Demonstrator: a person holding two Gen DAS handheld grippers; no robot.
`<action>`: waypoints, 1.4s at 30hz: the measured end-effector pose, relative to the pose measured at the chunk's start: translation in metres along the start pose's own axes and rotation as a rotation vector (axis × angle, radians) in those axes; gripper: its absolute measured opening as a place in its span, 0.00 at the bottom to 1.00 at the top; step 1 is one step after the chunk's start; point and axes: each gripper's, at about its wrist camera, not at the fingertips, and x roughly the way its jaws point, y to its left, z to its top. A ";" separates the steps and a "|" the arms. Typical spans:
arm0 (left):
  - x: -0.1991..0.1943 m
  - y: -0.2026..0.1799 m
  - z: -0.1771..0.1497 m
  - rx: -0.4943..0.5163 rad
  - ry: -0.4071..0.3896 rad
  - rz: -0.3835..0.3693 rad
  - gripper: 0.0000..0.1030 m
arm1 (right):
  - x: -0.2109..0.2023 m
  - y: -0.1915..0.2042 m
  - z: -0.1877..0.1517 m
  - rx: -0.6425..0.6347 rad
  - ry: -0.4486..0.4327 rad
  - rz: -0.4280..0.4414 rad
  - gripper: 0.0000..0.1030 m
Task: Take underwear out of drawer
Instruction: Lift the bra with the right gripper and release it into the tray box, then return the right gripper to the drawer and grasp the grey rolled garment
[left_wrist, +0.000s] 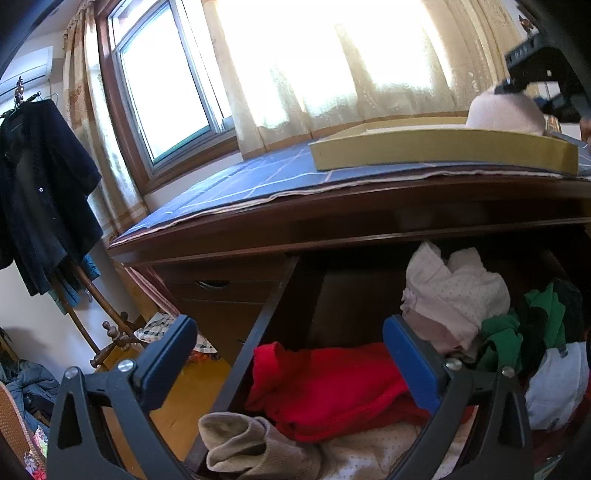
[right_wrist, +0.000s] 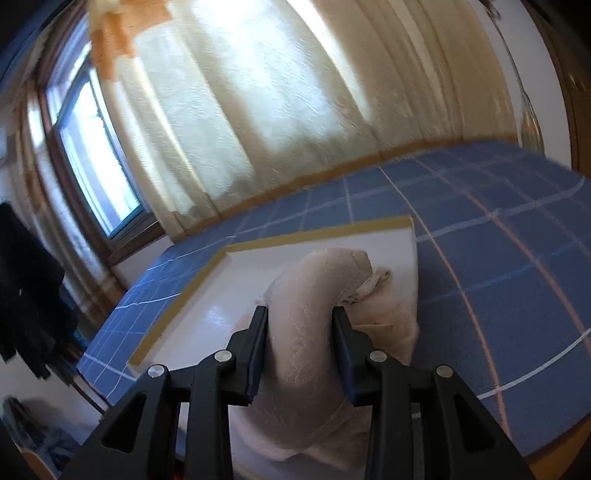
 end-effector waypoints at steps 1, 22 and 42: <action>0.000 0.000 0.000 0.000 -0.001 -0.001 1.00 | 0.006 -0.004 -0.003 0.011 0.014 -0.015 0.38; 0.004 -0.001 -0.002 -0.006 0.016 -0.006 1.00 | 0.028 -0.026 0.014 -0.274 0.087 -0.006 0.59; 0.003 -0.004 -0.004 0.012 0.004 -0.005 1.00 | -0.063 -0.017 0.042 -0.100 -0.165 -0.025 0.93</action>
